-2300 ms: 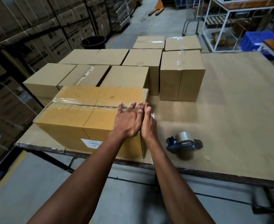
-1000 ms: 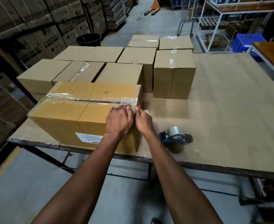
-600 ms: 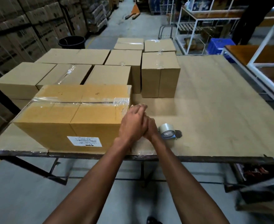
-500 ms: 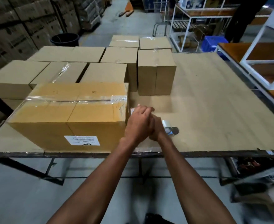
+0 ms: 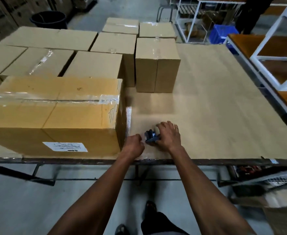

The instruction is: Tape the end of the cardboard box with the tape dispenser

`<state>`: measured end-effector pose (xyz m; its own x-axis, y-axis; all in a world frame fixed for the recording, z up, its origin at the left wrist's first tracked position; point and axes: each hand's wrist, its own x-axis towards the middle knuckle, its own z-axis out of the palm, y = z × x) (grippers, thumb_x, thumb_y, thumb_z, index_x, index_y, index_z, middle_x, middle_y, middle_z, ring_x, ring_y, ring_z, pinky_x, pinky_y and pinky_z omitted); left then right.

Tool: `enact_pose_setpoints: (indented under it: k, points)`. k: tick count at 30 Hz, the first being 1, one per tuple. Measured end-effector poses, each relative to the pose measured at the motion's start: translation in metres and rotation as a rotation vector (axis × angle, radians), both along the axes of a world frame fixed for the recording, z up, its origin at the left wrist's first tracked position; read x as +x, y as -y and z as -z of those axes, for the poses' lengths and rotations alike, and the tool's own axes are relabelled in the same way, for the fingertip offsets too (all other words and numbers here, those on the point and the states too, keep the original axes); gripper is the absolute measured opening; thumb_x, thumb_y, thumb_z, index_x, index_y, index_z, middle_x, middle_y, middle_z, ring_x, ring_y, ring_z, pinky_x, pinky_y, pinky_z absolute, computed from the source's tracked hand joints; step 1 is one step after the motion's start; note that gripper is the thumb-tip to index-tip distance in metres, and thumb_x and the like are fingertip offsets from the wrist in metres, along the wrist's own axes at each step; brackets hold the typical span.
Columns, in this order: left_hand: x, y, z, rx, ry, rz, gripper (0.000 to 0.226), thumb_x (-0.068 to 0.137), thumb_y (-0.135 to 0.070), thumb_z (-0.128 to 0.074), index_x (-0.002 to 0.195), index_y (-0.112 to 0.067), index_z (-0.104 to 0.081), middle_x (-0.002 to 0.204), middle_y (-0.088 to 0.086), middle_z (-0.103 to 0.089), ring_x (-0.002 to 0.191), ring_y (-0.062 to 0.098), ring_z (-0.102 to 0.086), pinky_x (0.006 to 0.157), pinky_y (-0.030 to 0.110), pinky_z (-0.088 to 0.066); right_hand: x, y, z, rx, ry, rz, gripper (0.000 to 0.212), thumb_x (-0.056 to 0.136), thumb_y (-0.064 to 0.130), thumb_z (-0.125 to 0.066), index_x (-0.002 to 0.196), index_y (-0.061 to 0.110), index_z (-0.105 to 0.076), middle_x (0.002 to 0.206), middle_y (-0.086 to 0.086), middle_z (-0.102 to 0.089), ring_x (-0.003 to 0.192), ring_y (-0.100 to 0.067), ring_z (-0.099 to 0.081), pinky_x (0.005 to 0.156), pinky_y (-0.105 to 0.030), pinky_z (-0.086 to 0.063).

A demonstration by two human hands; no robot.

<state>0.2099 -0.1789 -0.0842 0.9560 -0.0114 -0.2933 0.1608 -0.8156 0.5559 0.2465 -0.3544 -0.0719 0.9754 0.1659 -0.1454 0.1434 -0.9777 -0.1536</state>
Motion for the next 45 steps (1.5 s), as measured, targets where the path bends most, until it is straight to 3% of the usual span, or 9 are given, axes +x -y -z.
enact_pose_setpoints:
  k: [4, 7, 12, 16, 27, 33, 37, 41, 45]
  points:
    - [0.019, 0.008, 0.018, 0.018, -0.047, -0.074, 0.033, 0.103, -0.018, -0.059, 0.135, -0.016, -0.063, 0.123, 0.007, -0.067, 0.099, 0.016, -0.057, 0.077, 0.028, -0.047, 0.033, 0.002, 0.016, -0.206, -0.052, -0.158, 0.072, 0.086, 0.045, -0.076, 0.148, 0.025, -0.047, 0.154, -0.008, -0.044, 0.147, -0.031, -0.035, 0.121, -0.052, -0.022]
    - [0.032, 0.013, 0.03, 0.008, -0.02, -0.117, 0.037, 0.1, -0.021, -0.064, 0.137, -0.018, -0.063, 0.128, 0.008, -0.07, 0.111, 0.023, -0.066, 0.097, 0.04, -0.057, 0.054, 0.001, 0.027, -0.321, -0.07, -0.245, 0.054, 0.09, 0.031, -0.069, 0.141, 0.024, -0.051, 0.144, -0.009, -0.053, 0.136, -0.031, -0.046, 0.114, -0.05, -0.03]
    - [0.052, 0.016, 0.04, -0.044, 0.011, -0.147, 0.046, 0.096, -0.02, -0.07, 0.141, -0.019, -0.06, 0.134, 0.006, -0.068, 0.116, 0.024, -0.067, 0.101, 0.043, -0.058, 0.083, -0.005, 0.028, -0.361, -0.091, -0.365, 0.048, 0.083, 0.039, -0.079, 0.126, 0.024, -0.064, 0.124, -0.005, -0.064, 0.116, -0.029, -0.061, 0.09, -0.041, -0.045]
    - [0.059, 0.014, 0.049, -0.166, 0.03, -0.155, 0.055, 0.095, -0.016, -0.073, 0.148, -0.024, -0.057, 0.142, 0.004, -0.062, 0.12, 0.018, -0.065, 0.106, 0.035, -0.054, 0.095, -0.002, 0.03, -0.3, -0.109, -0.401, 0.049, 0.078, 0.044, -0.083, 0.12, 0.023, -0.067, 0.117, -0.004, -0.066, 0.107, -0.029, -0.065, 0.076, -0.037, -0.047]
    - [0.072, 0.021, 0.064, -0.337, -0.007, 0.001, 0.062, 0.093, -0.024, -0.076, 0.149, -0.038, -0.055, 0.149, -0.004, -0.047, 0.138, 0.018, -0.047, 0.121, 0.039, -0.042, 0.082, 0.021, 0.034, -0.006, -0.092, -0.378, 0.056, 0.079, 0.049, -0.083, 0.126, 0.024, -0.066, 0.116, -0.004, -0.065, 0.105, -0.03, -0.065, 0.077, -0.035, -0.048]
    - [0.074, 0.019, 0.053, -0.436, 0.014, -0.032, 0.055, 0.094, -0.018, -0.075, 0.145, -0.031, -0.06, 0.139, -0.006, -0.052, 0.132, 0.018, -0.054, 0.117, 0.036, -0.044, 0.074, 0.024, 0.021, 0.074, -0.023, -0.359, 0.058, 0.078, 0.048, -0.083, 0.129, 0.025, -0.065, 0.119, -0.001, -0.064, 0.105, -0.026, -0.063, 0.072, -0.029, -0.036]
    - [0.07, 0.011, 0.03, -0.714, -0.05, -0.256, 0.05, 0.103, -0.009, -0.063, 0.147, -0.032, -0.058, 0.141, -0.005, -0.058, 0.13, 0.014, -0.055, 0.113, 0.038, -0.048, 0.07, 0.024, 0.006, 0.117, 0.075, -0.307, 0.055, 0.075, 0.049, -0.086, 0.122, 0.026, -0.067, 0.116, 0.002, -0.064, 0.1, -0.023, -0.062, 0.07, -0.028, -0.036]
    - [0.066, 0.004, 0.007, -0.825, 0.099, -0.32, 0.034, 0.105, -0.009, -0.062, 0.138, -0.015, -0.066, 0.122, -0.01, -0.068, 0.13, 0.018, -0.062, 0.109, 0.036, -0.053, 0.064, 0.024, -0.013, 0.193, 0.19, -0.246, 0.053, 0.07, 0.043, -0.089, 0.117, 0.027, -0.069, 0.111, 0.004, -0.067, 0.097, -0.023, -0.064, 0.069, -0.027, -0.037]
    - [0.06, 0.002, -0.016, -0.867, 0.171, -0.307, 0.039, 0.1, -0.022, -0.072, 0.138, -0.021, -0.066, 0.123, -0.011, -0.068, 0.122, 0.01, -0.064, 0.102, 0.035, -0.057, 0.054, 0.021, -0.031, 0.233, 0.287, -0.223, 0.053, 0.069, 0.042, -0.089, 0.115, 0.025, -0.071, 0.108, 0.005, -0.066, 0.091, -0.022, -0.063, 0.067, -0.028, -0.045]
